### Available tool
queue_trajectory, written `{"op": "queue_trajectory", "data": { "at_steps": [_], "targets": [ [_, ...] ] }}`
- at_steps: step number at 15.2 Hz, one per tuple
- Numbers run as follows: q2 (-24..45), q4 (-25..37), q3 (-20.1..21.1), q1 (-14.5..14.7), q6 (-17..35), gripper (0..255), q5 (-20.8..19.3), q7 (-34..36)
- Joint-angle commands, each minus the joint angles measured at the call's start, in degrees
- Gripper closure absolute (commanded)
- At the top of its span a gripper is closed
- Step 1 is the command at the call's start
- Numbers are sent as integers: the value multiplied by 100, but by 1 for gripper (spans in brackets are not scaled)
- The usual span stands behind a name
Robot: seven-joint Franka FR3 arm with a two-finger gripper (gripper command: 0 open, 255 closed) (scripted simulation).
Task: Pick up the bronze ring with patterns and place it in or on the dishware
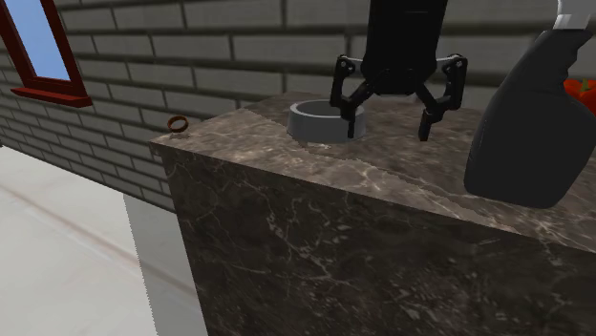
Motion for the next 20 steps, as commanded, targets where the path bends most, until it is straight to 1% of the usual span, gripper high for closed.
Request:
{"op": "queue_trajectory", "data": {
  "at_steps": [1, 6, 11, 16, 20],
  "targets": [
    [0, 0, 0, 0, 0, 0, 0, 0],
    [702, 381, 407, 171, 205, 0, 455, 505],
    [1481, 907, 787, 314, 393, 0, 821, 984],
    [2328, 1580, 1147, 432, 542, 0, 1081, 1453],
    [3055, 2231, 1422, 523, 620, 0, 1198, 1836]
  ]
}}
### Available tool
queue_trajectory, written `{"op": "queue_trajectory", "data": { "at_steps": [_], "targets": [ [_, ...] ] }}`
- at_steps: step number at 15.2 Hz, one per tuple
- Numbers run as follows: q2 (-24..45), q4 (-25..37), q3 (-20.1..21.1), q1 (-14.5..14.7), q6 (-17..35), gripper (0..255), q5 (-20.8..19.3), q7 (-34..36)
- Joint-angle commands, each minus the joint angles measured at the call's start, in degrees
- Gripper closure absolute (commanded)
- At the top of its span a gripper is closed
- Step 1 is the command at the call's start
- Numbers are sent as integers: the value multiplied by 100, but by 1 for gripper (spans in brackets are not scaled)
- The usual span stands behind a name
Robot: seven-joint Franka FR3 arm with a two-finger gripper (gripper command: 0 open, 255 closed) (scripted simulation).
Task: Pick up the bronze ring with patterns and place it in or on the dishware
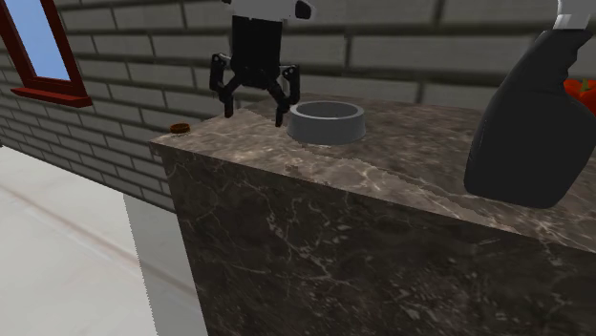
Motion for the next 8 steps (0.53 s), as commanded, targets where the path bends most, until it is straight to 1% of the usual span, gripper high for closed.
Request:
{"op": "queue_trajectory", "data": {
  "at_steps": [1, 8],
  "targets": [
    [425, 402, 152, 49, 29, 0, 36, 220],
    [1863, 1895, 579, 292, 7, 0, -31, 941]
  ]
}}
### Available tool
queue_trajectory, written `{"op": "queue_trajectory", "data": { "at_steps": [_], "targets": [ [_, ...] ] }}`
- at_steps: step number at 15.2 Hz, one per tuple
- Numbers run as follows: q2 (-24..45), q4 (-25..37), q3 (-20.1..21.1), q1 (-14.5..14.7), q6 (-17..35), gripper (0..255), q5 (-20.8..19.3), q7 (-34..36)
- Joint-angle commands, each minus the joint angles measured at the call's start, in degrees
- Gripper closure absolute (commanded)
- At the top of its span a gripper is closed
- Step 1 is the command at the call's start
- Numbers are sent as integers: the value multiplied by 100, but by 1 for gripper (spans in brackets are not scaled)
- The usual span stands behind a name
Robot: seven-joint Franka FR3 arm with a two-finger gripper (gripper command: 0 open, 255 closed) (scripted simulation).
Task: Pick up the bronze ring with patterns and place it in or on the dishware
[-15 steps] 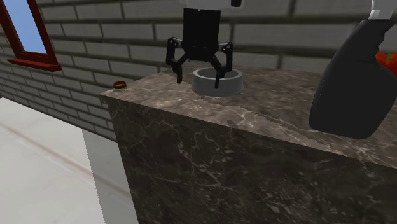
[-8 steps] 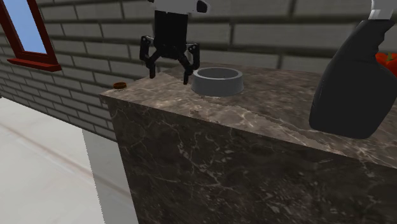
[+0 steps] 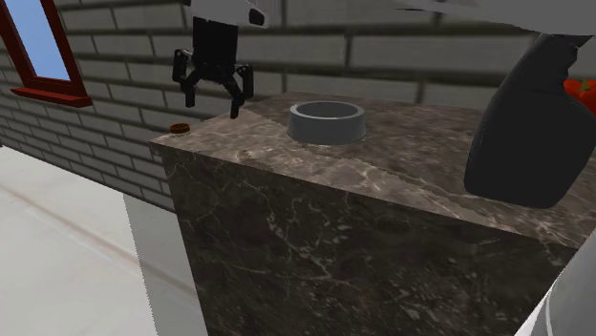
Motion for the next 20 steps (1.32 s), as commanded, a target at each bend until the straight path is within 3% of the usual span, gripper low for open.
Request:
{"op": "queue_trajectory", "data": {
  "at_steps": [1, 6, 14, 20],
  "targets": [
    [426, 492, 117, 102, -48, 0, -51, 235],
    [1611, 1941, 314, 458, -285, 0, -305, 759],
    [1542, 1276, 325, 490, 322, 0, -274, 721],
    [1544, 1278, 325, 491, 321, 0, -275, 722]
  ]
}}
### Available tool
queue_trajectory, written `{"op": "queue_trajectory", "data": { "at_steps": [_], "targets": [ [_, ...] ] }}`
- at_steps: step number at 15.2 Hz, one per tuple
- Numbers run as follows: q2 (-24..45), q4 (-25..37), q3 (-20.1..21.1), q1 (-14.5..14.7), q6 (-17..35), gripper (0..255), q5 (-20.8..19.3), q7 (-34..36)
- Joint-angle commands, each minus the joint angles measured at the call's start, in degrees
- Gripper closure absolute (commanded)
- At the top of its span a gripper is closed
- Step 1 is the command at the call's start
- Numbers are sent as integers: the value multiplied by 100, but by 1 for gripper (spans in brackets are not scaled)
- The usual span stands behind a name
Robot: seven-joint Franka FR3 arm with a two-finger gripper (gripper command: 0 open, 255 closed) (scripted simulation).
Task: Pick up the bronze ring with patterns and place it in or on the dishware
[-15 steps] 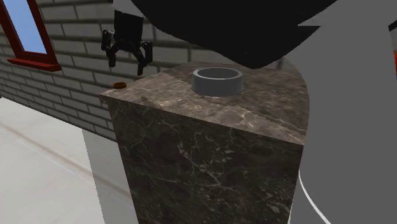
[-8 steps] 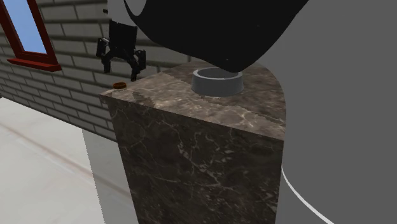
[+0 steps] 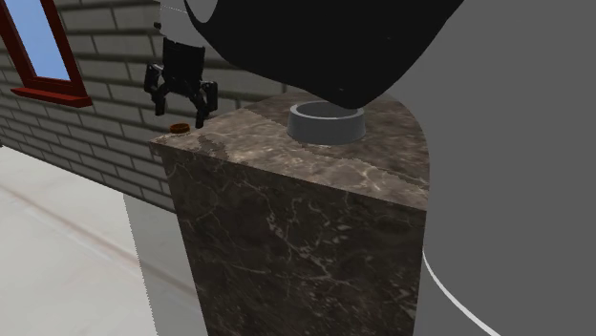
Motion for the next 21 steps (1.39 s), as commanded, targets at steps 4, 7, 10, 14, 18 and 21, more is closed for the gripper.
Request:
{"op": "queue_trajectory", "data": {
  "at_steps": [4, 7, 10, 14, 18, 21],
  "targets": [
    [0, 0, 0, 0, 0, 255, 0, 0],
    [0, 0, 0, 0, 0, 255, 0, 0],
    [0, 0, 0, 0, 0, 255, 0, 0],
    [55, 303, 5, 22, -245, 255, -32, 58],
    [158, 751, 13, 62, -586, 255, -85, 143],
    [262, 1127, 20, 104, -857, 255, -134, 213]
  ]
}}
